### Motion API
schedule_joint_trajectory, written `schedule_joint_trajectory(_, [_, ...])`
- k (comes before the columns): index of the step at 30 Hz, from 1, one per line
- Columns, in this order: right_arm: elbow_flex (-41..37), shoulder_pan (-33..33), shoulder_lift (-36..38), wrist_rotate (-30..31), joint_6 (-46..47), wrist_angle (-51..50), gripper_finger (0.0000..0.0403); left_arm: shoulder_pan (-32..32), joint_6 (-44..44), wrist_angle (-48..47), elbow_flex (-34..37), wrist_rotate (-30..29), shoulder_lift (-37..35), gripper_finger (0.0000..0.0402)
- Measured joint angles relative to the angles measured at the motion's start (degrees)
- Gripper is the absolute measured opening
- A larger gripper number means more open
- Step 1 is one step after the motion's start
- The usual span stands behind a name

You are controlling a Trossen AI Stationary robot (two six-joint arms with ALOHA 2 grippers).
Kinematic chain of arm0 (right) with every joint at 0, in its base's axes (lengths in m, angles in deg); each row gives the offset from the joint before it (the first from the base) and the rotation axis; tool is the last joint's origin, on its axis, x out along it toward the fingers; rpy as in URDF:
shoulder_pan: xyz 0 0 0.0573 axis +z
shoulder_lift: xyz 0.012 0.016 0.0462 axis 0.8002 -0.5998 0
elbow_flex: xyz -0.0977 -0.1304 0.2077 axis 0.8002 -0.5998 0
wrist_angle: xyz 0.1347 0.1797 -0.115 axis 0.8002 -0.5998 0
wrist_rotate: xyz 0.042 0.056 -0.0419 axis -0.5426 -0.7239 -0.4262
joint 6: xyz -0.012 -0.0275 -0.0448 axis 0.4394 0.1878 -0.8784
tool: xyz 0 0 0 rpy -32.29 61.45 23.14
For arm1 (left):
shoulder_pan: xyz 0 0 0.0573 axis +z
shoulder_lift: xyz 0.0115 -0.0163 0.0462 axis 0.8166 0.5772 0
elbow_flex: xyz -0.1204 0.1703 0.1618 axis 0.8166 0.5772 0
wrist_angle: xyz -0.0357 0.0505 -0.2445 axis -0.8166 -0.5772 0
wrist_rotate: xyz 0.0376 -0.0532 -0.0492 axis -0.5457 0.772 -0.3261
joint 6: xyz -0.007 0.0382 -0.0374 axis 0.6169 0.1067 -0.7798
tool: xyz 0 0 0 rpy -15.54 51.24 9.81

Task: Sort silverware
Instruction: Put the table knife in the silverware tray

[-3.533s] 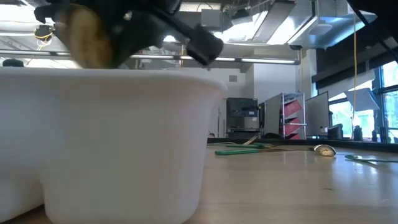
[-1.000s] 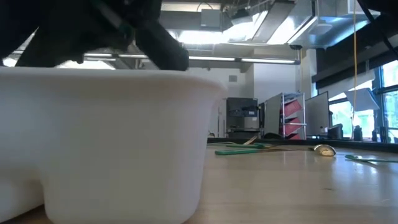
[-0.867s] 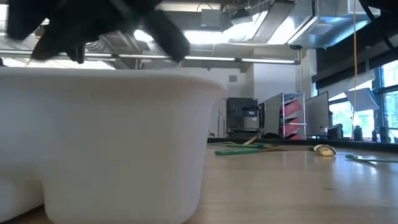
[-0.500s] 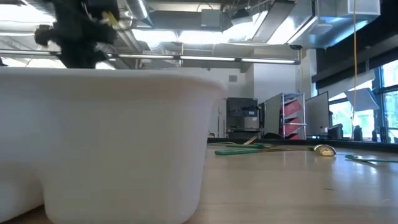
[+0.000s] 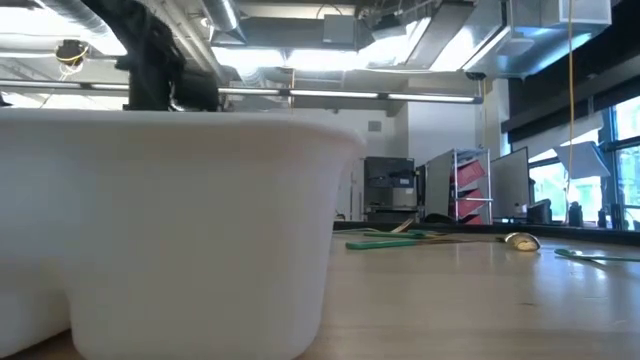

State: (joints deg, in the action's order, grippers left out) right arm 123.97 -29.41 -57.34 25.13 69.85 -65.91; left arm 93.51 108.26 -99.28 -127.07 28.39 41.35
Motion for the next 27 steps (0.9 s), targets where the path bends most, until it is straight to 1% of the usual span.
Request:
schedule_joint_trajectory(6, [0.00,-4.53,2.05,-3.84,-11.43,-0.23,0.0099,4.14,8.13,3.82,0.00,-3.79,4.02,0.0090])
schedule_joint_trajectory(11, [0.00,-7.96,3.26,-5.82,-16.77,-0.22,0.0099,7.39,12.54,4.86,0.00,-4.07,5.13,0.0090])
schedule_joint_trajectory(15, [0.00,-9.69,5.01,-5.99,-19.01,-0.23,0.0099,9.56,14.17,5.02,0.75,-4.02,5.11,0.0090])
schedule_joint_trajectory(19, [0.00,-10.43,6.49,-5.98,-21.20,-0.21,0.0099,11.11,16.15,5.64,2.00,-2.76,5.11,0.0090])
schedule_joint_trajectory(27, [0.00,-10.28,8.00,-5.05,-21.70,-0.21,0.0099,11.93,17.17,13.75,4.83,-2.68,5.11,0.0090])
